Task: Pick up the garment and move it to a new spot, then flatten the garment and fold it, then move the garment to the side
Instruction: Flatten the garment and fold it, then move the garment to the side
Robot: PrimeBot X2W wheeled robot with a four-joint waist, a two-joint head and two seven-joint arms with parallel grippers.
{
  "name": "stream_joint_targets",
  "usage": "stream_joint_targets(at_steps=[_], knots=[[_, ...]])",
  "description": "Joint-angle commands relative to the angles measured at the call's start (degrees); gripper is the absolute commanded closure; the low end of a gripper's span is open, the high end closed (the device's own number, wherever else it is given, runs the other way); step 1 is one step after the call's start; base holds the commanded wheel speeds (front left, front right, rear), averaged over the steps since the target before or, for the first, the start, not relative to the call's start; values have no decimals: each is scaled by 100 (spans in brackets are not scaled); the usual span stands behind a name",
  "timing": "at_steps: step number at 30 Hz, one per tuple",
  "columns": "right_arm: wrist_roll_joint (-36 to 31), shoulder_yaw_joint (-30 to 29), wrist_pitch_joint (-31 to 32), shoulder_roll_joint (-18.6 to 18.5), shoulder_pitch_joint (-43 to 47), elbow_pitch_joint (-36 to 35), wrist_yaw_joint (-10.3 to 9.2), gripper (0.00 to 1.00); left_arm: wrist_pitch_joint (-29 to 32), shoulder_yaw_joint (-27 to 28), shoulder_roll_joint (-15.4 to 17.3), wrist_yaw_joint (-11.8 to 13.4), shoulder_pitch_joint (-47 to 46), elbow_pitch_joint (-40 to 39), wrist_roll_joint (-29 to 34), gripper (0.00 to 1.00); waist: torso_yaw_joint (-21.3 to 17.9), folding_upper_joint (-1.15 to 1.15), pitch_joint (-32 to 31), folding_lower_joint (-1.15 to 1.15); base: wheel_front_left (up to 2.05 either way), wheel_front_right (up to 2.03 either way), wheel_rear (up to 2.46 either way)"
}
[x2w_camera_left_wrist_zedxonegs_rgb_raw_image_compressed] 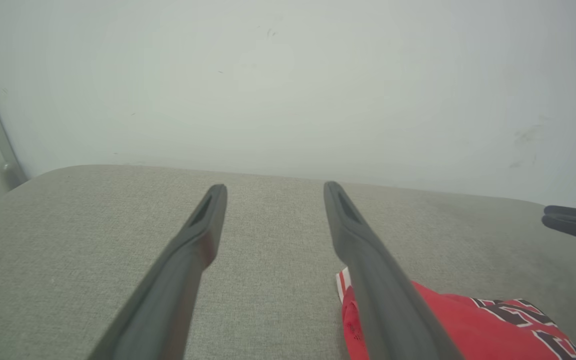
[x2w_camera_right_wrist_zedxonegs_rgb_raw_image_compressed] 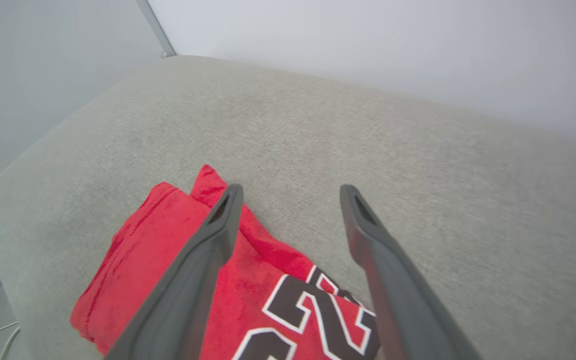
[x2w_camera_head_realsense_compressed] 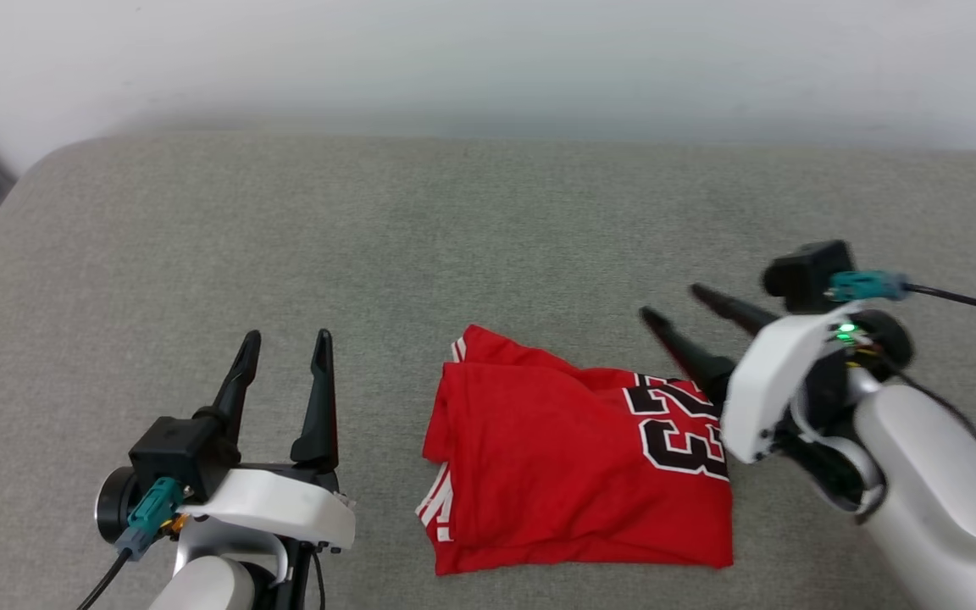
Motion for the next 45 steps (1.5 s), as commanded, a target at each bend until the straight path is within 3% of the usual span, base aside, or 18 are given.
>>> stream_joint_targets(at_steps=[1, 4, 8, 13, 17, 21, 28, 39, 45], knots=[[-410, -270, -230, -159, 194, 47, -2, 0, -41, 46, 22, 37, 95, 15, -13, 0, -138, 0, -69, 0, 0, 0, 0], [-681, -719, -463, -180, 418, 21, -2, 0, -60, 90, 26, 53, 115, 33, -41, 0, -225, 0, -108, 0, 0, 0, 0], [-1297, -1811, -1016, -112, 987, -264, -2, 0, -114, 250, 6, 107, 270, 78, -107, 0, -411, 0, -225, 0, 0, 0, 0], [-1868, -2931, -1466, 322, 1802, -1010, -2, 0, -154, 400, 50, 137, 453, 131, -140, 0, -572, 0, -390, 0, 0, 0, 0], [-2223, -3371, -1465, 750, 2455, -1743, -2, 0, -179, 389, 67, 149, 583, 185, -69, 0, -590, 0, -515, 0, 0, 0, 0], [-2524, -3489, -1276, 1088, 3026, -2376, -1, 0, -182, 365, 81, 191, 726, 223, -2, 0, -579, 0, -559, 0, 0, 0, 0], [-2726, -3447, -1056, 1363, 3573, -3001, -1, 0, -186, 385, 78, 230, 899, 275, -30, 0, -557, 0, -592, 0, 0, 0, 0], [-2777, -3480, -825, 1464, 3566, -3170, -2, 0, -196, 448, 84, 152, 759, 335, -92, 0, -526, 0, -548, 0, 0, 0, 0], [-2425, -3938, -308, 1305, 3402, -2825, -2, 0, -214, 553, -8, 132, 645, 323, -34, 0, -454, 0, -432, 0, 0, 0, 0]])
